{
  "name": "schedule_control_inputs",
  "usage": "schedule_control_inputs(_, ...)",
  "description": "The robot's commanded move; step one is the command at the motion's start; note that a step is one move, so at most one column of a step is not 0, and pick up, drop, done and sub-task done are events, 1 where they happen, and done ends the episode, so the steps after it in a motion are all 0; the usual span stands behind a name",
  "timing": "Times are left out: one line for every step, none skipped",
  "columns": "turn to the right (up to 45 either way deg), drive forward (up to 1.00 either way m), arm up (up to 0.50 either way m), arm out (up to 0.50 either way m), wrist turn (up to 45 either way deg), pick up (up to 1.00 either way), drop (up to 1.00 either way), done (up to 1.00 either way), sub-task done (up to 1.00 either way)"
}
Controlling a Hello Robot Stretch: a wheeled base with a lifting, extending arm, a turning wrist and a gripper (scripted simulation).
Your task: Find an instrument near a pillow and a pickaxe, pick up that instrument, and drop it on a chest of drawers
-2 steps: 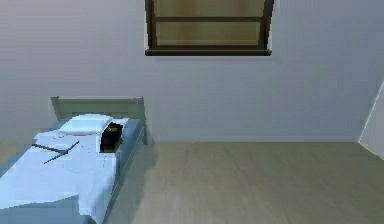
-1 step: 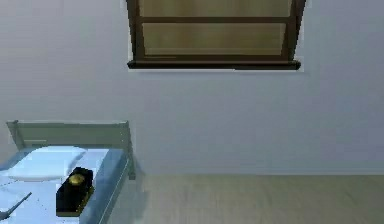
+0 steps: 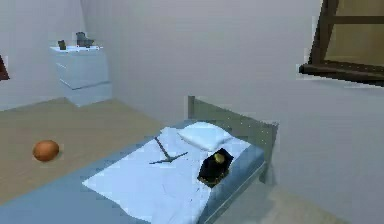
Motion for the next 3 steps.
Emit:
schedule_control_inputs(-45.0, 0.0, 0.0, 0.0, 0.0, 0.0, 0.0, 0.0, 0.0)
schedule_control_inputs(-33.0, 0.0, 0.0, 0.0, 0.0, 0.0, 0.0, 0.0, 0.0)
schedule_control_inputs(45.0, 0.0, 0.0, 0.0, 0.0, 0.0, 0.0, 0.0, 0.0)
